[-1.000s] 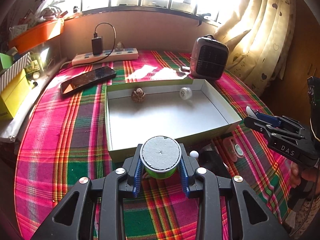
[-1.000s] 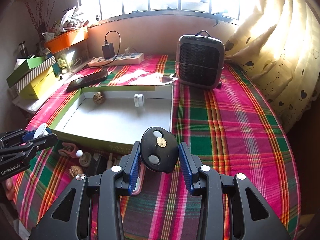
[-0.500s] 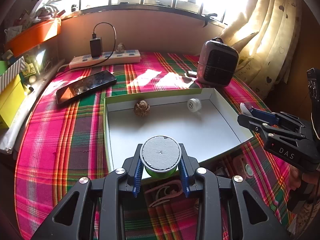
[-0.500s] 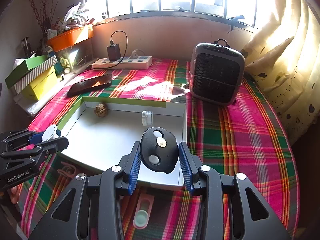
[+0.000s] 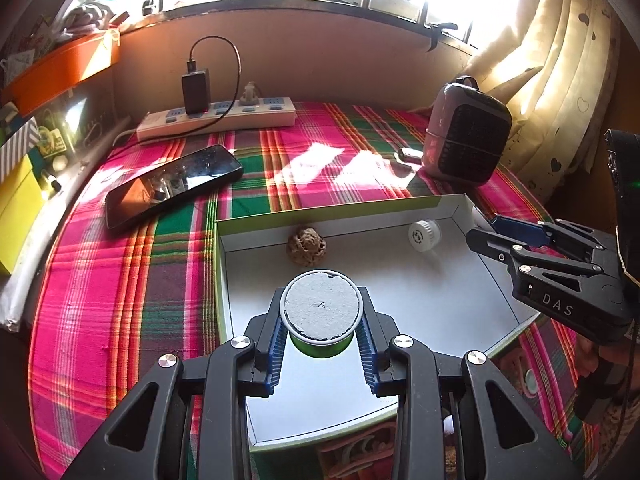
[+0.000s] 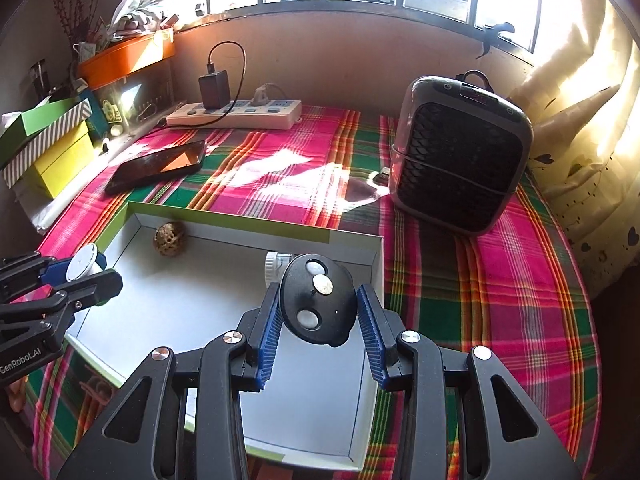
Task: Organize objects
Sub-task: 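Lift and carry the spool and black case over the white box, then lower and release the black case with the right gripper while the left releases the spool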
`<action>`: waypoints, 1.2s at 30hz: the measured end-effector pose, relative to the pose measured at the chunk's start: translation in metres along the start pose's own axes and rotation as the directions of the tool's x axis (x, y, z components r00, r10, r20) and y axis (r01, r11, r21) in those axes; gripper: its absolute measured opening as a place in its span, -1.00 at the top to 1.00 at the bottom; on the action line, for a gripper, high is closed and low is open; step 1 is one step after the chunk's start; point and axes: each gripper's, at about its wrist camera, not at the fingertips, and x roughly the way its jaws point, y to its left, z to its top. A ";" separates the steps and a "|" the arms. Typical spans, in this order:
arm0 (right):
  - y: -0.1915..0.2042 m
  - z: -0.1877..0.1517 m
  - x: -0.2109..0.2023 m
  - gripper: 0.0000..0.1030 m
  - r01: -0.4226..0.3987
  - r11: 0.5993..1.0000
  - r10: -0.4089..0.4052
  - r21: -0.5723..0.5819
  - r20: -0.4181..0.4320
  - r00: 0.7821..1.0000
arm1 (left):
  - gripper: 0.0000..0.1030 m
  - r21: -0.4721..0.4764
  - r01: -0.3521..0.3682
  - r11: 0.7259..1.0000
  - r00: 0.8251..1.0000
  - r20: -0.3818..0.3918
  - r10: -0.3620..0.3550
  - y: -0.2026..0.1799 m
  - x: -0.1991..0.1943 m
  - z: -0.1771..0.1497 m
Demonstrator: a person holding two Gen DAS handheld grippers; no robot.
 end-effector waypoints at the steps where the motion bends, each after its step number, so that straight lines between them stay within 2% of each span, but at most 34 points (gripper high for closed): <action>1: 0.000 0.002 0.002 0.25 0.003 1.000 -0.003 -0.003 -0.003 1.000 | 0.42 -0.002 0.003 1.000 1.000 -0.003 -0.003 0.001 0.002 0.001; 8: 0.000 0.006 0.017 0.25 0.017 1.000 -0.018 -0.011 -0.024 1.000 | 0.42 -0.028 -0.001 1.000 1.000 -0.027 0.001 0.008 0.016 0.005; 23: 0.003 0.007 0.035 0.25 0.011 0.999 -0.013 -0.036 -0.054 0.998 | 0.42 -0.004 -0.045 0.999 0.998 -0.045 0.045 0.010 0.032 0.008; 36: 0.008 0.007 0.040 0.24 0.011 0.998 -0.014 -0.056 -0.059 0.998 | 0.42 0.008 -0.051 0.999 0.997 -0.050 0.051 0.007 0.038 0.009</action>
